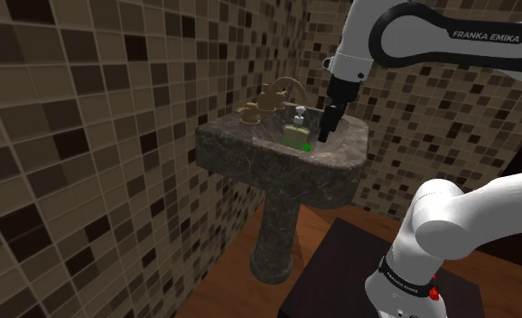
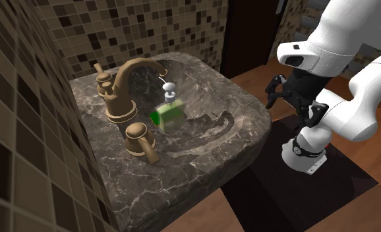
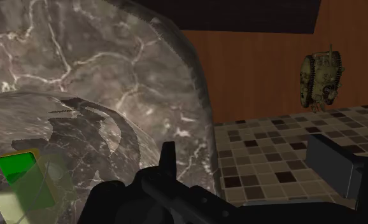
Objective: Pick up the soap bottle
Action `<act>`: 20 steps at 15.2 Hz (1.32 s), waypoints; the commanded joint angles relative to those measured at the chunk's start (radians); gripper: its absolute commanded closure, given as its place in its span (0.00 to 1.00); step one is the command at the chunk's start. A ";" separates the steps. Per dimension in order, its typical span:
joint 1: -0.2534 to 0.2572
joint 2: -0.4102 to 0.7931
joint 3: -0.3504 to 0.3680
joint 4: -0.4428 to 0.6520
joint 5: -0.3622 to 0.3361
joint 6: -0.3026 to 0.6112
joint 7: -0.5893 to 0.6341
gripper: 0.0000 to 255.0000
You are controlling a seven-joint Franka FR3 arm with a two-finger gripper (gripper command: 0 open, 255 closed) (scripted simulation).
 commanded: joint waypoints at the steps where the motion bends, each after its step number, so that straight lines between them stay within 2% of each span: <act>1: 0.000 0.000 0.000 0.000 0.000 0.000 0.000 0.00; 12: -0.063 0.211 -0.205 0.023 -0.113 0.252 -0.214 0.00; 20: -0.076 0.437 -0.351 0.139 -0.114 0.412 -0.378 0.00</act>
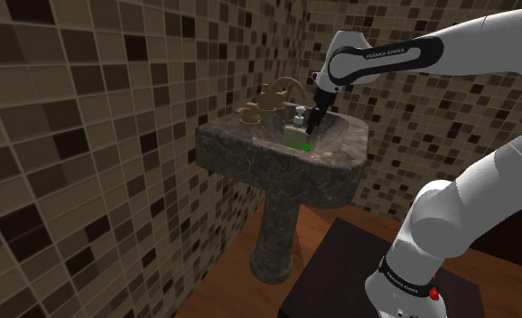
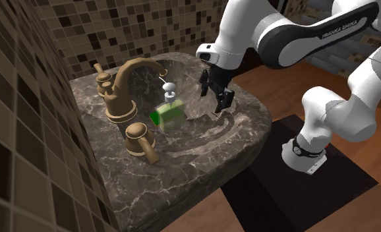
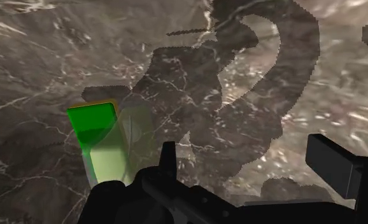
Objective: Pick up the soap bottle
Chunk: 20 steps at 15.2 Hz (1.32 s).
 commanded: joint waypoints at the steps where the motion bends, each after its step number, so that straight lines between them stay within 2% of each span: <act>1: 0.002 0.071 -0.037 0.046 0.013 0.038 -0.046 0.00; 5: 0.004 0.204 -0.106 0.138 0.062 0.097 -0.144 0.00; 10: -0.005 0.387 -0.177 0.284 0.173 0.142 -0.285 0.00; 18: -0.009 0.422 -0.180 0.215 0.198 0.241 -0.306 0.00; 20: -0.009 0.422 -0.180 0.215 0.198 0.241 -0.306 0.00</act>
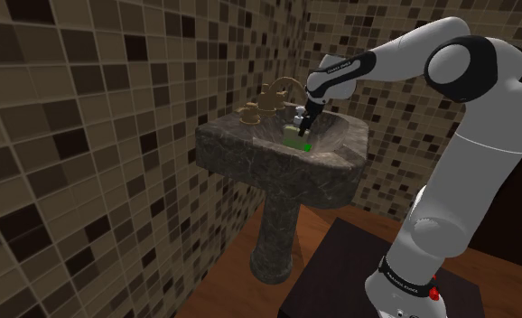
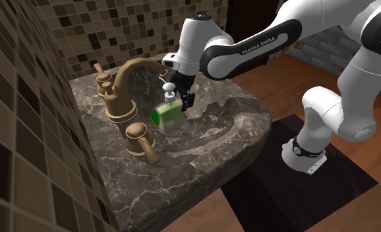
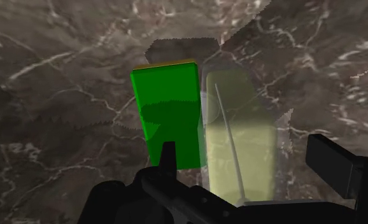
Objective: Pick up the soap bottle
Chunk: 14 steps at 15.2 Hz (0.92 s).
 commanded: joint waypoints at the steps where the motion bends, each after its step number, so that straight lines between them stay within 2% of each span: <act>1: 0.000 -0.001 0.000 -0.004 0.000 0.004 0.000 1.00; 10: 0.000 0.001 0.000 -0.003 0.001 0.004 0.000 1.00; 14: 0.001 -0.017 0.002 0.033 -0.012 -0.048 0.010 1.00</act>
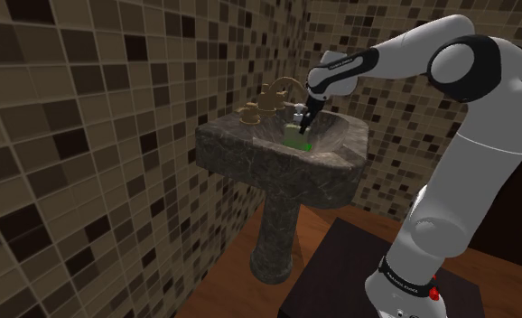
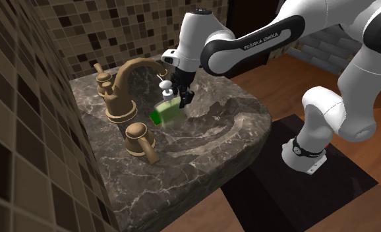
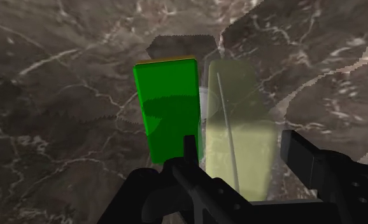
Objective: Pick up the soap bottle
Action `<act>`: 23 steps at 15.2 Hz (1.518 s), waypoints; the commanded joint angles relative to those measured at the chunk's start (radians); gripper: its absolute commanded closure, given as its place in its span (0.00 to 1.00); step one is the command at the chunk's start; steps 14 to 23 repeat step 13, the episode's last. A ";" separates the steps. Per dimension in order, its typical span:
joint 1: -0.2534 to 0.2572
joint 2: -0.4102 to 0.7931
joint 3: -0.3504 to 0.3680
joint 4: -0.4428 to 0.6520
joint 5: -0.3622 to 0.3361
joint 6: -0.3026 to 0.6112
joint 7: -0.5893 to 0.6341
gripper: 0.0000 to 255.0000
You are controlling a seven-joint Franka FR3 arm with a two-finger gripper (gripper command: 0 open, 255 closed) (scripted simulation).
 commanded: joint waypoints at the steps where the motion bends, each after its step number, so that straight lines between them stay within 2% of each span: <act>1: 0.000 -0.007 0.001 0.019 -0.005 -0.025 0.004 1.00; 11: 0.002 -0.033 0.005 0.128 -0.023 -0.157 0.019 1.00; 23: 0.002 -0.034 0.005 0.130 -0.023 -0.159 0.020 1.00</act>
